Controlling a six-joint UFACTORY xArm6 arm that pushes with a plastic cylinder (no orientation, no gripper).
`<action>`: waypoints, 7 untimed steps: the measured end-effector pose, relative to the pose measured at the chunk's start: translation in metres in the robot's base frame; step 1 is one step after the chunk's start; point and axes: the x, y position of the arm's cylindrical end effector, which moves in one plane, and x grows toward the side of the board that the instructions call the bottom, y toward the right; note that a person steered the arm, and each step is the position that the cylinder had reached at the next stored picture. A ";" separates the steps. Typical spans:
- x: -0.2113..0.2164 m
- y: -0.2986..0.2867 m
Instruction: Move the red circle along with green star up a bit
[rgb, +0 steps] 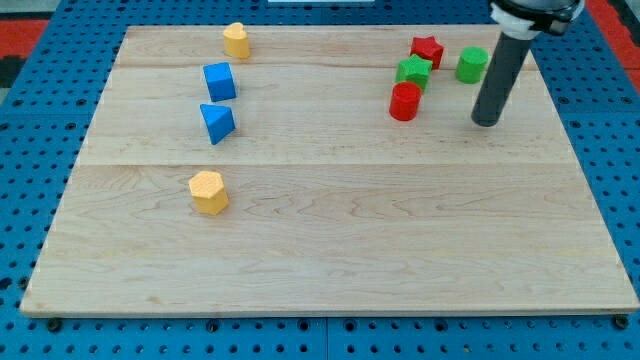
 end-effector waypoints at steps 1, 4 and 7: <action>-0.006 -0.043; -0.022 -0.069; -0.017 -0.099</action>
